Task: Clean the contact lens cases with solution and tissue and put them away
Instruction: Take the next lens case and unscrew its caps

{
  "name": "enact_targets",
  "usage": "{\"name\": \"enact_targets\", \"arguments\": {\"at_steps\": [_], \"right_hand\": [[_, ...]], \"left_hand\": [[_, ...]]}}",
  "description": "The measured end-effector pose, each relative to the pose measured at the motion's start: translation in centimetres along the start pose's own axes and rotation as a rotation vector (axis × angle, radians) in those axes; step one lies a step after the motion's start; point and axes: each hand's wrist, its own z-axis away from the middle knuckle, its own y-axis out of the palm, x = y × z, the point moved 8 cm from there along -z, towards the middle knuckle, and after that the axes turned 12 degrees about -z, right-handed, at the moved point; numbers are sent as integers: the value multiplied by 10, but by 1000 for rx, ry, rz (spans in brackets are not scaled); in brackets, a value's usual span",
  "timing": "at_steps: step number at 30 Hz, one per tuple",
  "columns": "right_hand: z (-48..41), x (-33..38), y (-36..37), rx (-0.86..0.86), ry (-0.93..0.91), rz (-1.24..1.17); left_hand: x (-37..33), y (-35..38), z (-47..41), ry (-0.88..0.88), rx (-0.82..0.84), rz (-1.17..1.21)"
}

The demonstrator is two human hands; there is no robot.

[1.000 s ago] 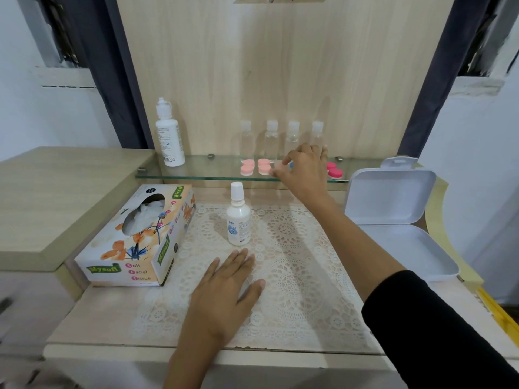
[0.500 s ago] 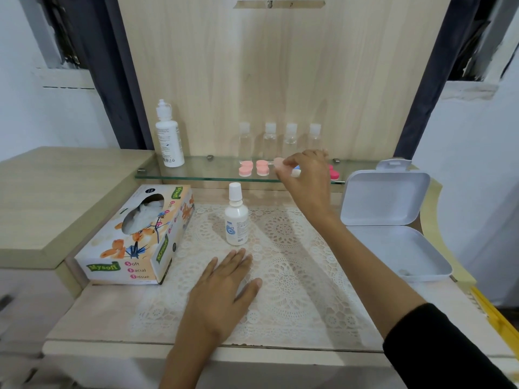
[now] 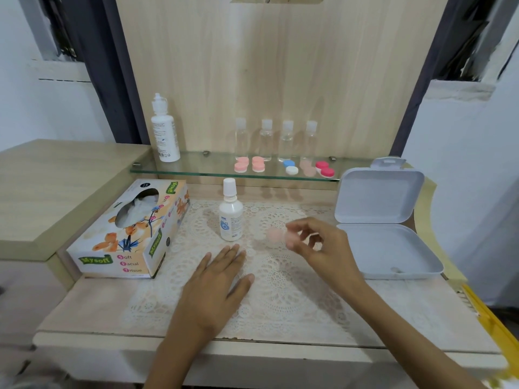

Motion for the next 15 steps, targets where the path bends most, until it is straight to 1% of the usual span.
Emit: {"name": "enact_targets", "arguments": {"at_steps": [3,6,11,15], "right_hand": [[13,-22,6,96,54,40],[20,-35,8,124,112,28],[22,-33,10,134,64,73],[24,-29,11,149,17,95]], "left_hand": [[1,0,-1,4,-12,-5],[-1,-3,1,15,-33,48],[4,-18,5,-41,-196,229],[5,-27,0,-47,-204,262]]}}
